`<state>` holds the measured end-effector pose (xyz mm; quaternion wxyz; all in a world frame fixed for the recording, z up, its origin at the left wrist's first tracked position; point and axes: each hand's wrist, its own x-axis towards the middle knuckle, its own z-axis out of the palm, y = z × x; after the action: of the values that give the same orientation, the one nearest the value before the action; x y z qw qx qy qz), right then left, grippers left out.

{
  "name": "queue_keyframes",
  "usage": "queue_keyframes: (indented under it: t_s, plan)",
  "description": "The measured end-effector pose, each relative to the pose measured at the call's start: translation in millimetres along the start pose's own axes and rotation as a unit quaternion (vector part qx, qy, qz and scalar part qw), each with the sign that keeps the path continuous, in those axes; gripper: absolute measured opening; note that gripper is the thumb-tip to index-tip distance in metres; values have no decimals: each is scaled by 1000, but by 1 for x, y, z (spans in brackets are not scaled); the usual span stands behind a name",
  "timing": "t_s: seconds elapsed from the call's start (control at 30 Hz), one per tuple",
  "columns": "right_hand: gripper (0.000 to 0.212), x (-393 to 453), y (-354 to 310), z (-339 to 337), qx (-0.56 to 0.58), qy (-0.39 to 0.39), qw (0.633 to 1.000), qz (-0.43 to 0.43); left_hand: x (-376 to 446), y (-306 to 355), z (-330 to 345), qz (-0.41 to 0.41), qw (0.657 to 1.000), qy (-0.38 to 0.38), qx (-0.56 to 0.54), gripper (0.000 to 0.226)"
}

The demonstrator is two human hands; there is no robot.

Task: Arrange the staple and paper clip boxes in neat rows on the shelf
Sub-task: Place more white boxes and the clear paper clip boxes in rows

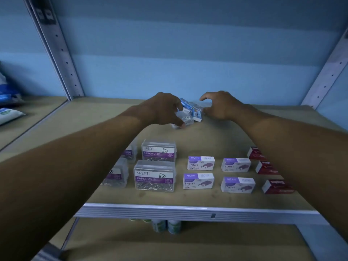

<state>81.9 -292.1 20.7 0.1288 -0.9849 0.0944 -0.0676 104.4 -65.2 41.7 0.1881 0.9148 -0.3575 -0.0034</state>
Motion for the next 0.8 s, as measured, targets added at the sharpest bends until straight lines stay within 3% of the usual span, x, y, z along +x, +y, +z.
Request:
queue_keyframes:
  t_s: [0.23, 0.5, 0.6, 0.7, 0.8]
  plan:
    - [21, 4, -2, 11, 36, 42, 998, 5, 6, 0, 9, 1, 1000, 17, 1, 48]
    - [24, -28, 1, -10, 157, 126, 978, 63, -5, -7, 0, -11, 995, 67, -73, 29]
    - [28, -57, -4, -25, 269, 133, 948, 105, -23, -3, -8, -4, 991, 59, -122, 13]
    - [23, -84, -9, -31, 404, 127, 897, 130, -46, 4, -15, -22, 979, 47, -195, 18]
    - [26, -110, -16, -34, 486, 67, 859, 144, -62, 6, -14, -61, 969, 55, -233, 23]
